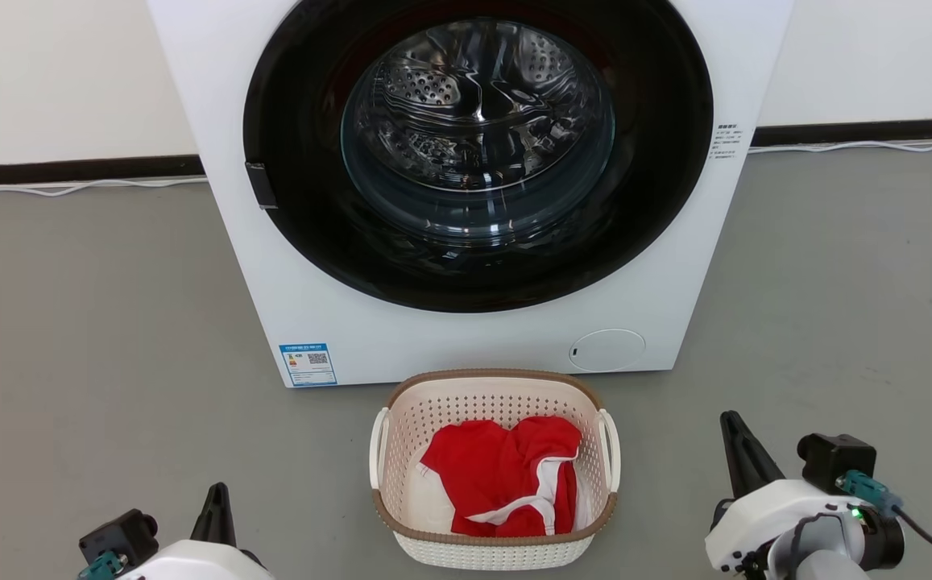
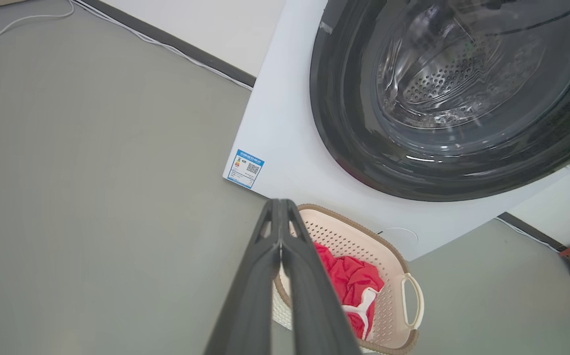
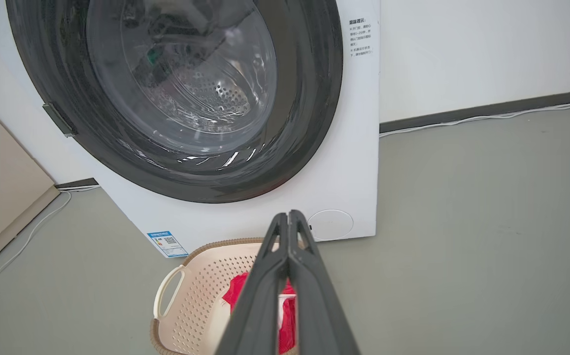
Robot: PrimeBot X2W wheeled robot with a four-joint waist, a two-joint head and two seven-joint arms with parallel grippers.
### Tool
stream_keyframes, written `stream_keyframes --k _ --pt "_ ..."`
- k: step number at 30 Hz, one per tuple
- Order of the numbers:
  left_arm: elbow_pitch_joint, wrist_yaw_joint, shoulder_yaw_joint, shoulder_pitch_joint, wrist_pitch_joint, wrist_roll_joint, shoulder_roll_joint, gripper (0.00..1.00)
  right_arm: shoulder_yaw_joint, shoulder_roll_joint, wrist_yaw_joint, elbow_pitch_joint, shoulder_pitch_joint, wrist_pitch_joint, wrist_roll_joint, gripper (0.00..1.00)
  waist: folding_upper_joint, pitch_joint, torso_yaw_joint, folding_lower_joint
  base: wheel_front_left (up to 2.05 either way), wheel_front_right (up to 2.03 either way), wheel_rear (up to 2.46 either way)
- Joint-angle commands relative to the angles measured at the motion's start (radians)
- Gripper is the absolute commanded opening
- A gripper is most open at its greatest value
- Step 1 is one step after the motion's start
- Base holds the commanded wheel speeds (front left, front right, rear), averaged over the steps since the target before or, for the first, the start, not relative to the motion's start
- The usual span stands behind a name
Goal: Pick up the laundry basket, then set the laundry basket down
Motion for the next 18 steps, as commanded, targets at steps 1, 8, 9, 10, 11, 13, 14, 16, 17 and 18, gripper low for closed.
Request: stream_keyframes --k 1,8,9,10,11,13,14,16,17,18 --pt "-0.033 -0.012 0.002 -0.034 0.003 -0.023 0.01 0.0 -0.001 -0.005 0.001 -0.033 -0.023 0.004 0.026 0.0 0.0 0.0 0.0 -0.0002 0.0 0.0 0.0" --pt "-0.056 -0.017 0.002 -0.031 0.023 -0.097 0.011 0.0 -0.006 -0.005 0.001 -0.06 -0.013 0.023 0.116 0.0 0.0 0.003 0.001 -0.0003 0.0 0.0 0.0" --pt "-0.059 -0.017 0.002 -0.031 0.025 -0.108 0.011 0.0 -0.007 -0.005 0.002 -0.063 -0.012 0.026 0.129 0.0 0.0 0.003 0.001 -0.0003 0.0 0.0 0.0" --pt "-0.062 -0.018 0.001 -0.03 0.028 -0.118 0.012 0.0 -0.008 -0.005 0.002 -0.067 -0.01 0.029 0.141 0.0 0.0 0.004 0.002 -0.0003 0.0 0.0 0.0" --pt "-0.065 -0.019 0.001 -0.03 0.031 -0.129 0.012 0.0 -0.009 -0.005 0.002 -0.07 -0.009 0.032 0.154 0.0 0.0 0.004 0.002 -0.0003 0.0 0.0 0.0" --pt "-0.071 -0.02 0.001 -0.029 0.037 -0.15 0.012 0.0 -0.01 -0.005 0.002 -0.078 -0.006 0.038 0.18 0.0 0.0 0.005 0.002 -0.0003 0.0 0.0 0.0" --pt "-0.074 -0.021 0.001 -0.029 0.04 -0.161 0.012 0.0 -0.011 -0.004 0.002 -0.081 -0.005 0.04 0.193 0.0 0.0 0.005 0.002 -0.0003 0.0 0.0 0.0" --pt "-0.08 -0.022 0.001 -0.028 0.046 -0.181 0.013 0.0 -0.013 -0.004 0.002 -0.088 -0.002 0.046 0.218 0.0 0.0 0.006 0.003 -0.0003 0.0 0.0 0.0" --pt "-0.083 -0.023 0.001 -0.028 0.049 -0.192 0.013 0.0 -0.014 -0.004 0.002 -0.092 -0.001 0.049 0.231 0.0 0.0 0.007 0.003 -0.0003 0.0 0.0 0.0" --pt "-0.086 -0.023 0.001 -0.027 0.052 -0.203 0.013 0.0 -0.015 -0.004 0.002 -0.095 0.0 0.052 0.244 0.0 0.0 0.007 0.003 -0.0003 0.0 0.0 0.0"
